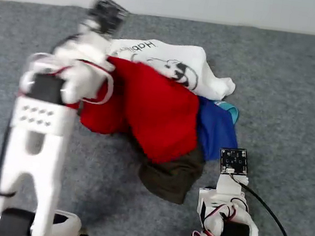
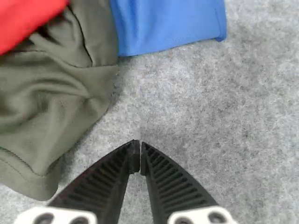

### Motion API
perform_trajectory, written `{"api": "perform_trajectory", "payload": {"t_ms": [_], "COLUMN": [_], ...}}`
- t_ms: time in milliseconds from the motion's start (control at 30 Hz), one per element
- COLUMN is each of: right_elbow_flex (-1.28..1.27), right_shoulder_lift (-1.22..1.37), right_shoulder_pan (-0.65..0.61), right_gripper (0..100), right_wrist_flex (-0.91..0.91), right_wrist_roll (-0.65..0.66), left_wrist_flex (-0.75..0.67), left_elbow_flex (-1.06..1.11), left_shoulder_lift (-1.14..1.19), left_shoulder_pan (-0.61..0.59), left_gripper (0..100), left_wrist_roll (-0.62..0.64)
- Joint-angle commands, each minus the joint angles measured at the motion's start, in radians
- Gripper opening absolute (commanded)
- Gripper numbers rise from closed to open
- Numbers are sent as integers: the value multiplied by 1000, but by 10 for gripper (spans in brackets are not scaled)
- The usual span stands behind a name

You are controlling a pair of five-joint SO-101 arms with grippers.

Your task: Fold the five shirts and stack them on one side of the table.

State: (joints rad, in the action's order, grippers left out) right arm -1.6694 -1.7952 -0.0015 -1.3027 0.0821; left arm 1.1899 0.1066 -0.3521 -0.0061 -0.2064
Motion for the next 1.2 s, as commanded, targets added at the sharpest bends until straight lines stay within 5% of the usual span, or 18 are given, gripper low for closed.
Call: {"api": "perform_trajectory", "payload": {"t_ms": [0, 700, 900, 1033, 1167], "right_elbow_flex": [-14, -14, -14, -14, -14], "right_shoulder_lift": [-8, -8, -8, -8, -8], "right_shoulder_pan": [1, 1, 1, 1, 1], "right_gripper": [9, 9, 9, 9, 9], "right_wrist_flex": [-2, -2, -2, -2, -2], "right_wrist_roll": [11, 11, 11, 11, 11], "left_wrist_flex": [-63, -516, -548, -528, -390], "left_elbow_flex": [-54, -54, -47, -47, -47], "left_shoulder_lift": [-110, -28, 12, 43, 40], "left_shoulder_pan": [-158, -953, -1000, -988, -990], "left_gripper": [13, 13, 13, 31, 206], "left_wrist_roll": [5, -98, -103, -216, -336]}}
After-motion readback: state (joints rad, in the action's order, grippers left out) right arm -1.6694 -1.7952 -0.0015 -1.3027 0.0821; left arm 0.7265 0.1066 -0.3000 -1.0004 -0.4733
